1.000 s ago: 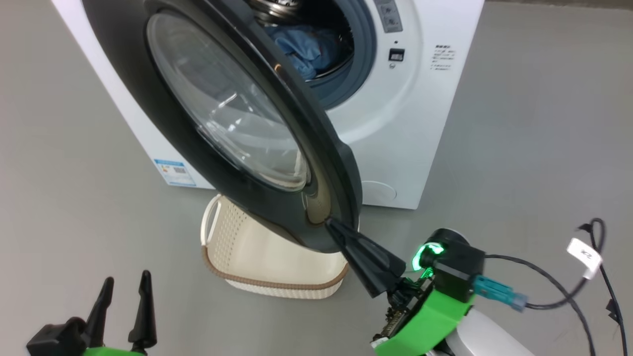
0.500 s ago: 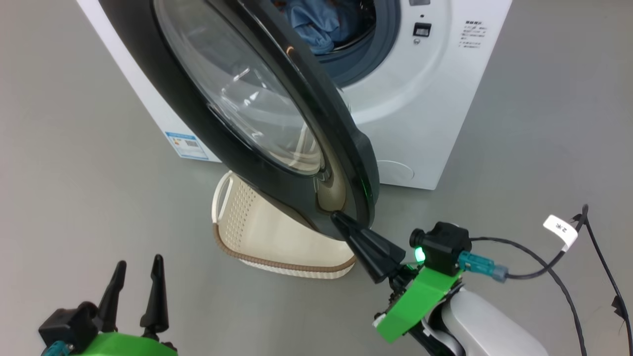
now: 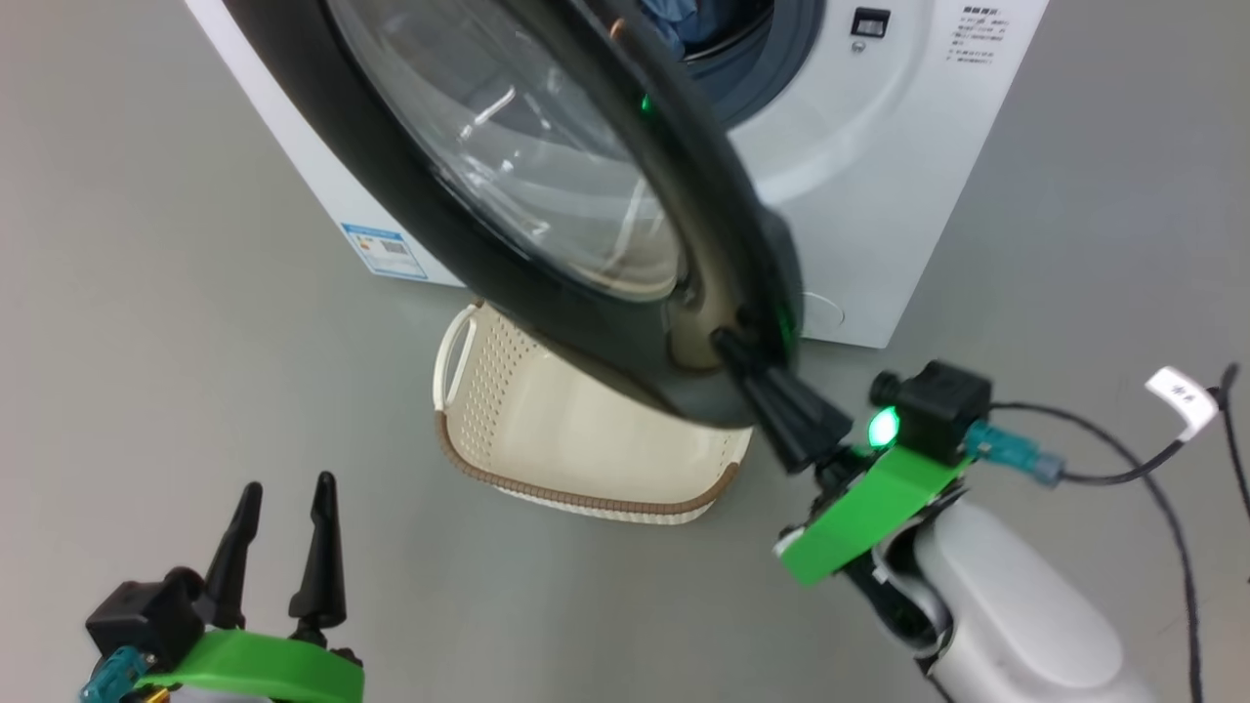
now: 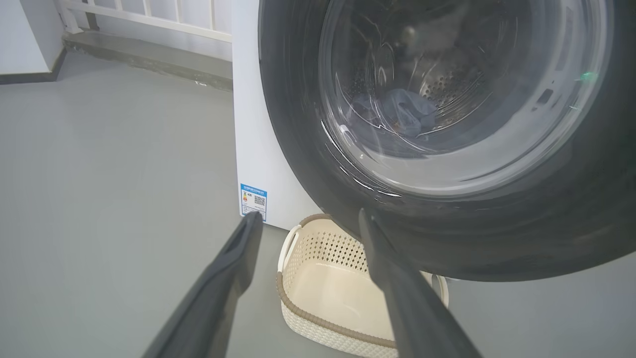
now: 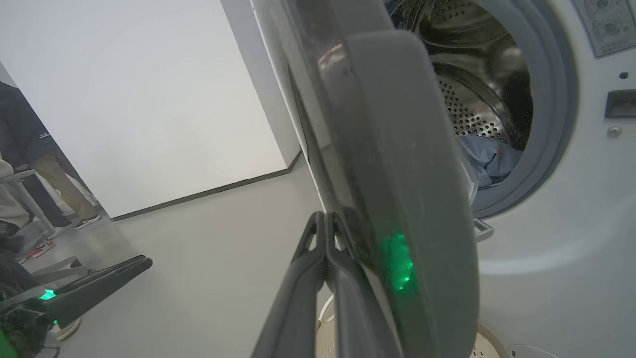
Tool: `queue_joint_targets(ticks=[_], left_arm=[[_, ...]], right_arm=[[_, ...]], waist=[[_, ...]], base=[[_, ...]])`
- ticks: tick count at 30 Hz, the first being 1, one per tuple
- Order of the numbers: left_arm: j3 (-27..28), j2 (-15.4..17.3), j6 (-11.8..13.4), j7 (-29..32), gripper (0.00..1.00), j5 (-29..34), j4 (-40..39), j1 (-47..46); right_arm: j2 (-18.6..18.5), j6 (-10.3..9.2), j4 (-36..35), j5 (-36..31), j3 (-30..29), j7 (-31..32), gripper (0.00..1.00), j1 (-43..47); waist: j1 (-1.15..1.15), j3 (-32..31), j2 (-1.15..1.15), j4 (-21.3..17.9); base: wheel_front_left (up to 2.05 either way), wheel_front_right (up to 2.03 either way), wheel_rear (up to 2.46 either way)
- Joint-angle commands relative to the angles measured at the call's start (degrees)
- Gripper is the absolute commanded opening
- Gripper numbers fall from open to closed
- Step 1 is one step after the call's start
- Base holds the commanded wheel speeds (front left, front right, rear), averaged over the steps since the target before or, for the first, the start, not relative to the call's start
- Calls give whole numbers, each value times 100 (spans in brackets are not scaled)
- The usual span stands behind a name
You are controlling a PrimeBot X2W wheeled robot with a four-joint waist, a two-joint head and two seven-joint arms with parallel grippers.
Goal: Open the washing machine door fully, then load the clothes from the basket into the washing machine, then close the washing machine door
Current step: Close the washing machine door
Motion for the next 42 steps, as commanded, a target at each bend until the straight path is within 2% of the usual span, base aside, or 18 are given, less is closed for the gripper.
queue_joint_targets(ticks=[1,22,37,42], left_arm=[[169,74,-9,-37,100,33,-164,-227],[-173,-246,-9,-37,100,-15,-324,-909],[-347,-287,-9,-37,100,-80,-407,-1217],[-368,-289,-9,-37,100,-85,-394,-1244]], right_arm=[[42,8,-100,-47,-90,-27,0,-179],[-424,8,612,-204,-1598,-27,0,-1781],[-245,8,994,-443,-2477,-27,0,-2636],[-150,8,1014,-510,-2533,-27,0,-2704]], waist=[[0,77,0,39],[0,1081,0,531],[0,1460,0,707],[0,1447,0,672]], base=[[0,0,0],[0,0,0],[0,0,0],[0,0,0]])
